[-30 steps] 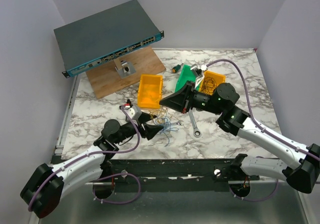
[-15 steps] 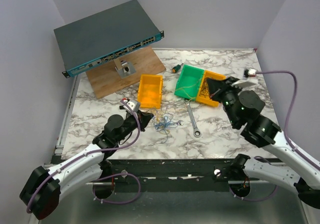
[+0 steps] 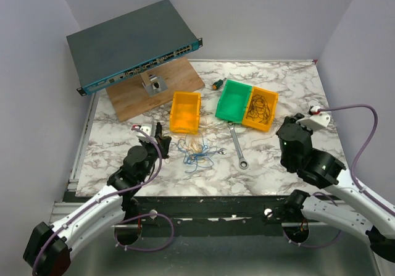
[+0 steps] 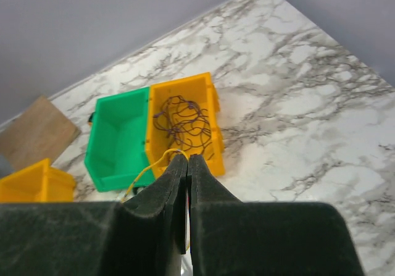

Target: Untangle the cables

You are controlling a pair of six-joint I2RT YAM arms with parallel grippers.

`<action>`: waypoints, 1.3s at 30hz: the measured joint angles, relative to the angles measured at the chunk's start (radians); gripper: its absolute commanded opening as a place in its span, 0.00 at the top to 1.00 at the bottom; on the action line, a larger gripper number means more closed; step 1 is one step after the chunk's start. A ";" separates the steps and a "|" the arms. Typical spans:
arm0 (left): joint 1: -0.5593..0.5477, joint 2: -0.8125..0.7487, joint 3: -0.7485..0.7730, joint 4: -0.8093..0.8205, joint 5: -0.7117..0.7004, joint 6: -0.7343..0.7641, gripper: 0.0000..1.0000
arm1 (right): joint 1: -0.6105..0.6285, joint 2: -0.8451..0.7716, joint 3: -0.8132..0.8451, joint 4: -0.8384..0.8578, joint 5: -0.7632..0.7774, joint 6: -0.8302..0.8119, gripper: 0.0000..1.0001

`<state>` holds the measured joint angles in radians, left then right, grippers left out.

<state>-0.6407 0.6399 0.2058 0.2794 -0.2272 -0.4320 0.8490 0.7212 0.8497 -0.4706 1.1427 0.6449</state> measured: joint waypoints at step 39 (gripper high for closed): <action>0.004 -0.198 -0.099 0.061 0.087 0.021 1.00 | 0.002 0.414 -0.227 0.483 -1.144 -0.299 0.23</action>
<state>-0.6365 0.4416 0.1066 0.3405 -0.1398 -0.4114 0.8509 1.1351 0.6224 0.0128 -0.0010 0.3462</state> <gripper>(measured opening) 0.022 0.808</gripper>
